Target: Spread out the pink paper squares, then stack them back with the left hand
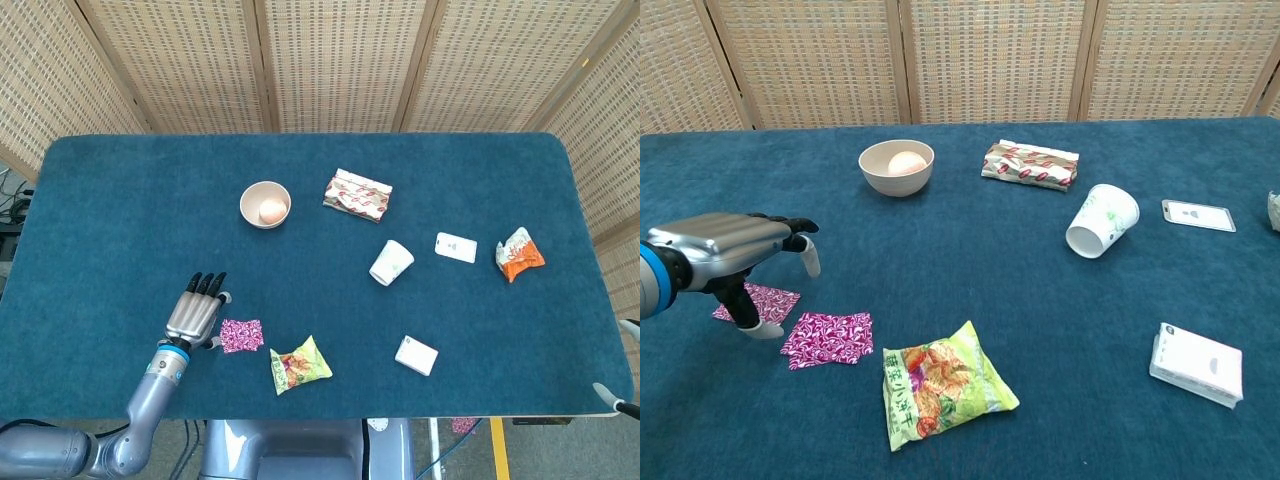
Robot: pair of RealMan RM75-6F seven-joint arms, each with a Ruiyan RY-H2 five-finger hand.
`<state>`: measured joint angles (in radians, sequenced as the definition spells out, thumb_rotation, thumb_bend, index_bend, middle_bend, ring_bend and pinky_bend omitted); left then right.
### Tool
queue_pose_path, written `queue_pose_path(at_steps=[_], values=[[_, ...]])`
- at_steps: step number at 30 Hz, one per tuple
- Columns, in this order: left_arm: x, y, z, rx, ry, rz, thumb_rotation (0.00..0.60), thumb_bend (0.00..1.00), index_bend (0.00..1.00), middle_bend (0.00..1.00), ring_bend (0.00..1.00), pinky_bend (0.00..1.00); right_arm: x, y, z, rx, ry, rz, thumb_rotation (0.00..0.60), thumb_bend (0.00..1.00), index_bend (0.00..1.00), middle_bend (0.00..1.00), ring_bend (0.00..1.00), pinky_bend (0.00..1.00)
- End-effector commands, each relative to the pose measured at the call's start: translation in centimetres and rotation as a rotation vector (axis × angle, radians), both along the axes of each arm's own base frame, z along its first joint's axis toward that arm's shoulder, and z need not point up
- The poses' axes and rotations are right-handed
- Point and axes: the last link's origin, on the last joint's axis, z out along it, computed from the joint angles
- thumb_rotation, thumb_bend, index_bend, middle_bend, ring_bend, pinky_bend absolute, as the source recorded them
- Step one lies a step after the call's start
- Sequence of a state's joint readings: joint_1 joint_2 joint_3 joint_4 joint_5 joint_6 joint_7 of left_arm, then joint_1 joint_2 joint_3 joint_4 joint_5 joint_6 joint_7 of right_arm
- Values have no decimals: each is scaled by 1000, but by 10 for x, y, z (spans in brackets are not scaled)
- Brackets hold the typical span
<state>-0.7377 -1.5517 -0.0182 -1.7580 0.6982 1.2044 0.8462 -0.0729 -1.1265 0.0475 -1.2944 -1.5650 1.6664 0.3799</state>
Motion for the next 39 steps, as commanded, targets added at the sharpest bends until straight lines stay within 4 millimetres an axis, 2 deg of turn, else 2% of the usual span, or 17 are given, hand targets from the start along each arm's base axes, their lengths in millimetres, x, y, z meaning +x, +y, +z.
queue_pose_path(at_steps=[1,17,39], values=[[-10,3,2,-8,25,5,573,232,286,0,0,0,1,0,0,0,1,1,600,131,174,208,0,0],[-29,12,3,-9,64,17,576,247,287,0,0,0,2,-1,-1,2,4,-4,600,131,174,208,0,0],[-37,19,-1,0,69,39,577,248,287,0,0,0,1,-2,-2,2,5,-8,600,131,174,209,0,0]])
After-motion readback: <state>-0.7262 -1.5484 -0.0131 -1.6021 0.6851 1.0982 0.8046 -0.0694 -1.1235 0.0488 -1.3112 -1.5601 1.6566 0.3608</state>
